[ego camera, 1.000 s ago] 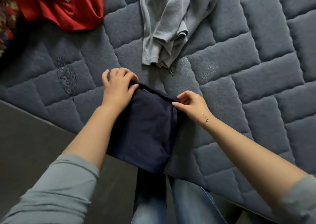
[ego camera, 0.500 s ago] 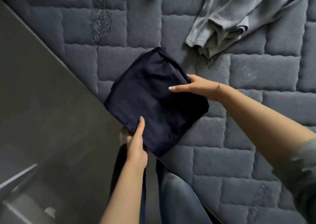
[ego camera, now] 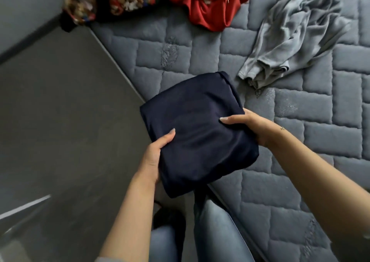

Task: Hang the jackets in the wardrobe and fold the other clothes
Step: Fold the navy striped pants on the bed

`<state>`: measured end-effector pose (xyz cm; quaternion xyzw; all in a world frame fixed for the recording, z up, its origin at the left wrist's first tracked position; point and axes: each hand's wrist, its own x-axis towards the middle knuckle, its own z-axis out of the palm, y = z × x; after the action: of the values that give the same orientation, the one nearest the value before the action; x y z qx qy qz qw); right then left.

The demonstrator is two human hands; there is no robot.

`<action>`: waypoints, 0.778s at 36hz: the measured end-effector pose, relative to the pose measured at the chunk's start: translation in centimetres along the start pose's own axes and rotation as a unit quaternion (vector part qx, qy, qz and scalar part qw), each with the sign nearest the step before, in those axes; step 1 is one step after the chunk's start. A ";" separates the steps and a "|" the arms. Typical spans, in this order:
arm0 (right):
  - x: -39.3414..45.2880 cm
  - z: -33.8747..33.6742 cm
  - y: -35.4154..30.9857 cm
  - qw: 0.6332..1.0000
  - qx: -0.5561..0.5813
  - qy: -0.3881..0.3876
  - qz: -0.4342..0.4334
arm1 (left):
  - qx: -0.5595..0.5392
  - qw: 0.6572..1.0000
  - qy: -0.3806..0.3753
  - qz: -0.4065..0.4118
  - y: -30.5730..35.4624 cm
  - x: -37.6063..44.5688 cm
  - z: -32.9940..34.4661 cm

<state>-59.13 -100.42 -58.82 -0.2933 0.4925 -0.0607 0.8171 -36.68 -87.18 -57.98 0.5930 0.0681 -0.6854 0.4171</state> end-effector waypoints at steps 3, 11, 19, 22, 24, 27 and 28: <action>-3.5 5.3 -1.9 0.997 -0.037 0.041 -0.045 | 0.023 0.999 0.017 0.038 2.8 -5.8 -2.1; -10.1 21.3 -6.1 0.991 -0.080 0.034 -0.104 | 0.028 0.980 0.139 0.141 9.3 -21.1 -9.4; -14.9 36.8 -11.4 0.975 -0.165 -0.103 -0.108 | -0.033 0.945 0.210 0.248 13.3 -36.5 -16.6; -16.7 42.7 -13.0 0.958 -0.206 -0.158 -0.121 | -0.078 0.923 0.236 0.292 13.0 -41.7 -18.6; -17.7 46.6 -13.5 0.943 -0.234 -0.204 -0.122 | -0.111 0.906 0.268 0.308 12.3 -44.6 -20.0; -19.3 52.4 -14.0 0.913 -0.277 -0.273 -0.122 | -0.176 0.873 0.316 0.327 11.3 -48.9 -22.4; -20.0 54.4 -14.2 0.901 -0.294 -0.296 -0.118 | -0.196 0.858 0.336 0.334 10.9 -50.3 -23.3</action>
<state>-20.90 -81.49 -17.19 -0.5807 0.1850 0.0802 0.7887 -14.55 -55.79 -16.53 0.6800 0.1348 -0.2365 0.6808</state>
